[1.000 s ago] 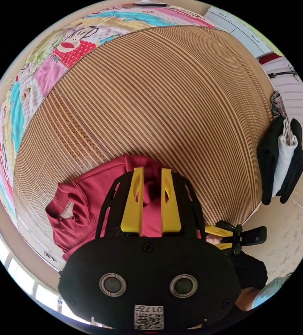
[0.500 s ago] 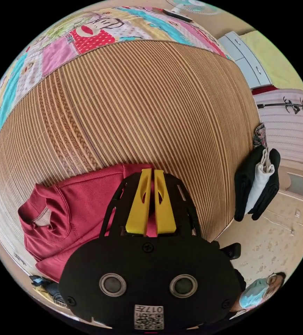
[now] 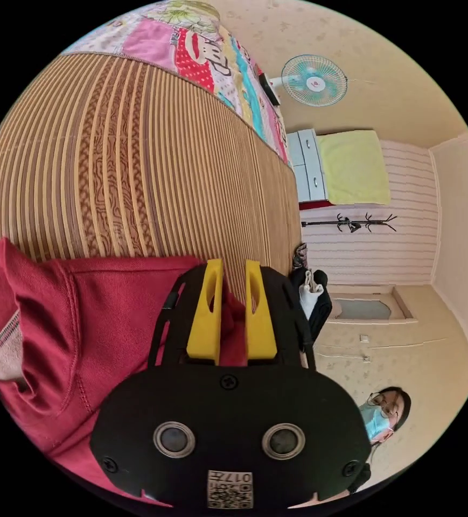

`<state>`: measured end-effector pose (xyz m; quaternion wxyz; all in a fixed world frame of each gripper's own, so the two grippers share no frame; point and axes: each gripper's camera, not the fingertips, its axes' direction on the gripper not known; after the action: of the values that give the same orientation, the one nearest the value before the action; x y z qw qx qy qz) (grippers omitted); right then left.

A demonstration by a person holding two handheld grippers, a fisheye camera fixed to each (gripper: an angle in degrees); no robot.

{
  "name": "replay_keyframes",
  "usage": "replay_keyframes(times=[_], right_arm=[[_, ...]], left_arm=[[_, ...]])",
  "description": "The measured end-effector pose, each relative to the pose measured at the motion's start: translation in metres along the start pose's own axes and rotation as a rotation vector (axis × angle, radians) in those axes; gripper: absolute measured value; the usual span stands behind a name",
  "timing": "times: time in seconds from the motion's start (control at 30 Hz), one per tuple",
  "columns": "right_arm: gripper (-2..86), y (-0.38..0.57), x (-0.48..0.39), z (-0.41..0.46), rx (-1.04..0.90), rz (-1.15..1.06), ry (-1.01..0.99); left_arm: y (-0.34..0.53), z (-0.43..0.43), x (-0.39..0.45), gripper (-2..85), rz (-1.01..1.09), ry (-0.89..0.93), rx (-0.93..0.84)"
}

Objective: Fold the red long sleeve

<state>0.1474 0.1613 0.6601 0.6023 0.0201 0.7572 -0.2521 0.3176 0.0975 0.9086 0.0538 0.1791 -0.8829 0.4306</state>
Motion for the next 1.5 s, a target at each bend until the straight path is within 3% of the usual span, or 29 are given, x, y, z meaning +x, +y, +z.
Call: replay_keyframes(times=[0.03, 0.2, 0.33, 0.47, 0.53, 0.67, 0.83, 1.0, 1.17, 1.3, 1.5], right_arm=[[8.9, -0.003, -0.005, 0.004, -0.016, -0.015, 0.017], [7.1, -0.01, -0.031, 0.023, -0.091, -0.078, 0.159], [4.4, -0.008, -0.018, 0.016, -0.064, -0.01, 0.106], [3.6, 0.003, -0.017, -0.001, 0.006, 0.035, 0.165], [3.4, 0.007, -0.022, -0.005, 0.033, 0.041, 0.249], [3.3, 0.005, -0.018, -0.001, 0.005, 0.058, 0.224], [3.3, 0.007, -0.011, -0.005, 0.01, 0.077, 0.157], [3.3, 0.009, -0.012, -0.007, 0.005, 0.074, 0.145], [3.3, 0.013, -0.013, -0.01, 0.007, 0.072, 0.136], [3.2, 0.017, -0.012, -0.013, 0.011, 0.076, 0.118], [3.1, 0.022, -0.014, -0.017, 0.012, 0.076, 0.116]], left_arm=[[0.001, 0.0, 0.005, 7.7, 0.023, -0.025, -0.018], [0.015, 0.048, 0.044, 8.9, 0.163, -0.485, -0.286], [0.027, 0.075, 0.071, 5.0, 0.319, -0.705, -0.364], [0.037, 0.072, 0.09, 1.6, 0.357, -0.847, -0.22], [0.039, 0.06, 0.088, 1.3, 0.341, -0.829, -0.113], [0.045, 0.056, 0.066, 2.5, 0.371, -0.709, -0.107], [0.06, 0.012, 0.06, 9.6, 0.39, -0.38, -0.002], [0.074, 0.001, 0.052, 9.9, 0.388, -0.481, -0.067], [0.078, 0.03, 0.035, 8.8, 0.295, -0.432, -0.145], [0.082, 0.033, 0.043, 8.9, 0.387, -0.376, -0.16], [0.108, -0.011, 0.045, 8.2, 0.442, -0.291, 0.017]])
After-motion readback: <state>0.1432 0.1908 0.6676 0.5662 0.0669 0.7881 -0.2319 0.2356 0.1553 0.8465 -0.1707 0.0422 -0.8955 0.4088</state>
